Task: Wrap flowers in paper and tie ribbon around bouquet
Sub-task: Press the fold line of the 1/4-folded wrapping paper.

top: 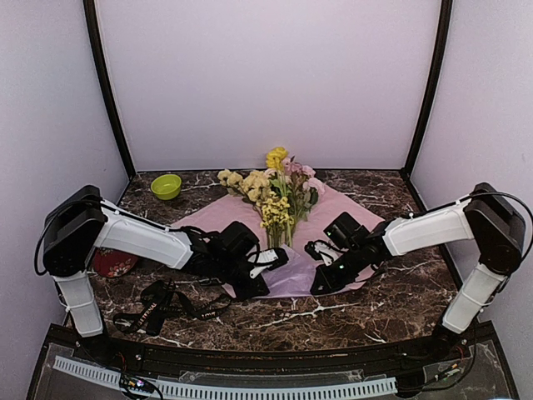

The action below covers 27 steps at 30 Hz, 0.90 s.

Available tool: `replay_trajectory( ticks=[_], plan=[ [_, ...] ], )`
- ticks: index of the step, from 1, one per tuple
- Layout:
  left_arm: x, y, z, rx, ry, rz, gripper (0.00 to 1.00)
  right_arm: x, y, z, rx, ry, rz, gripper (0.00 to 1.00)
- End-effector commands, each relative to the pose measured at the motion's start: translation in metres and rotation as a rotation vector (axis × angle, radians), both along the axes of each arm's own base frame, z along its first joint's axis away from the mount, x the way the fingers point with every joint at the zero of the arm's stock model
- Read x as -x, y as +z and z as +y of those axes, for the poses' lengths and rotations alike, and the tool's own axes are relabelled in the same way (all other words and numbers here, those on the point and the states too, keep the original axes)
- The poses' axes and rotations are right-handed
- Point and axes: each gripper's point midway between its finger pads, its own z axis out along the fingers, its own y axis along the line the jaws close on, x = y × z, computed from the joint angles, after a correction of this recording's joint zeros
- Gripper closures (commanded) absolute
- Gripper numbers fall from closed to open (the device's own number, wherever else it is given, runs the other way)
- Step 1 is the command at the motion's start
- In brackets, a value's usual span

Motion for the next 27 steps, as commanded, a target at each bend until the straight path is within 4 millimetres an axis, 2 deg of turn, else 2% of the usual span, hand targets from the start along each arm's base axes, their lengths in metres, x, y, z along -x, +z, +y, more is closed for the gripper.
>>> replay_trajectory(
  ticks=[1, 7, 12, 16, 21, 27],
  plan=[
    [0.005, -0.024, 0.022, -0.103, 0.031, 0.047, 0.83, 0.008, -0.015, -0.015, 0.062, -0.019, 0.023, 0.95],
    [0.018, -0.035, 0.043, -0.16, 0.064, 0.104, 0.84, 0.01, -0.016, -0.021, 0.081, -0.017, 0.017, 0.95],
    [0.034, -0.046, 0.069, -0.22, 0.094, 0.153, 0.84, 0.012, -0.013, -0.031, 0.127, -0.019, 0.009, 0.95],
    [0.039, -0.053, 0.079, -0.253, 0.104, 0.168, 0.85, 0.011, -0.011, -0.057, 0.198, -0.078, 0.002, 0.94],
    [0.038, -0.06, 0.081, -0.268, 0.114, 0.177, 0.85, 0.009, -0.015, -0.093, 0.244, -0.189, 0.036, 0.94],
    [0.042, -0.057, 0.081, -0.256, 0.114, 0.197, 0.85, 0.009, -0.007, -0.124, 0.301, -0.289, 0.055, 0.95]
  ],
)
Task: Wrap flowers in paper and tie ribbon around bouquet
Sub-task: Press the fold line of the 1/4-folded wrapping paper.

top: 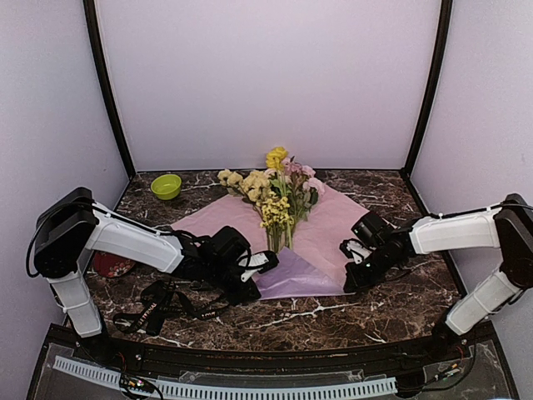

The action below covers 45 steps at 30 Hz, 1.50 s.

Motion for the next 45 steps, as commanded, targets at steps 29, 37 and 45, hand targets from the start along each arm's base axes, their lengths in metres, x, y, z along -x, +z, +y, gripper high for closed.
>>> replay_trajectory(
  ticks=[29, 37, 45],
  plan=[
    [0.031, -0.04, 0.055, -0.127, 0.058, 0.183, 0.85, 0.006, 0.025, 0.158, -0.301, 0.372, -0.058, 1.0],
    [0.032, -0.044, 0.059, -0.134, 0.067, 0.201, 0.85, 0.004, -0.007, 0.1, -0.205, 0.199, 0.005, 1.0],
    [0.03, -0.045, 0.06, -0.136, 0.072, 0.211, 0.85, 0.005, -0.016, 0.045, -0.114, 0.052, 0.031, 1.0]
  ],
)
